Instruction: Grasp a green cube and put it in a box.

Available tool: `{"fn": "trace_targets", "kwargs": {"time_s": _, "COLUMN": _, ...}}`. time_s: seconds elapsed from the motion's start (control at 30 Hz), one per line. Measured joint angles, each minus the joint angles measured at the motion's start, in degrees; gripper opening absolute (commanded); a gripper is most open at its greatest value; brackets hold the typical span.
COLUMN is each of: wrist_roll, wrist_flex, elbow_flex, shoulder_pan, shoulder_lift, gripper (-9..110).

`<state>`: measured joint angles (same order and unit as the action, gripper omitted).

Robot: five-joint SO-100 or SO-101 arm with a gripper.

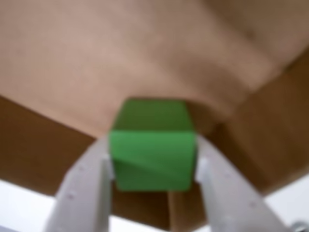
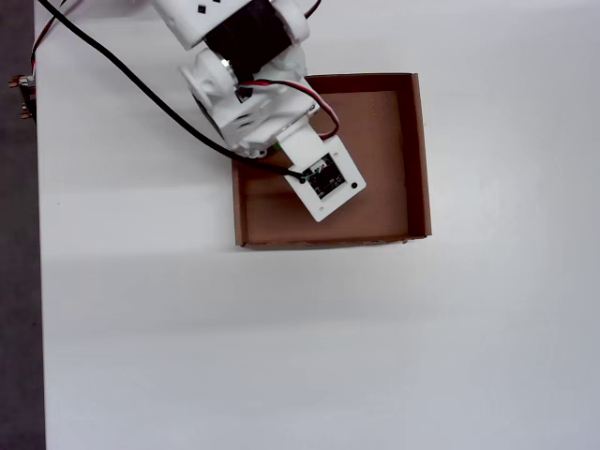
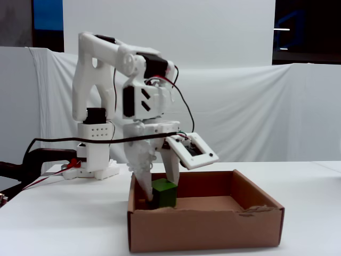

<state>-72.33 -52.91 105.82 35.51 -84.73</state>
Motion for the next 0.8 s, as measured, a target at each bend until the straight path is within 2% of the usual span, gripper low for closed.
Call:
{"fn": "trace_targets", "kwargs": {"time_s": 0.17, "wrist_roll": 0.00, "wrist_flex": 0.18, "elbow_flex": -0.18, "shoulder_pan": 0.00, "shoulder_lift": 0.53, "gripper": 16}}
{"fn": "trace_targets", "kwargs": {"time_s": 0.27, "wrist_roll": 0.00, "wrist_flex": 0.18, "elbow_flex": -0.44, "shoulder_pan": 0.00, "shoulder_lift": 0.53, "gripper": 21}}
{"fn": "trace_targets", "kwargs": {"time_s": 0.53, "wrist_roll": 0.00, "wrist_flex": -0.62, "elbow_flex": -0.44, "shoulder_pan": -0.18, "shoulder_lift": -0.18, "gripper": 21}}
{"fn": "trace_targets", "kwargs": {"time_s": 0.8, "wrist_roll": 2.72, "wrist_flex": -6.06, "elbow_flex": 0.88, "shoulder_pan": -5.45, "shoulder_lift": -12.74, "gripper": 21}}
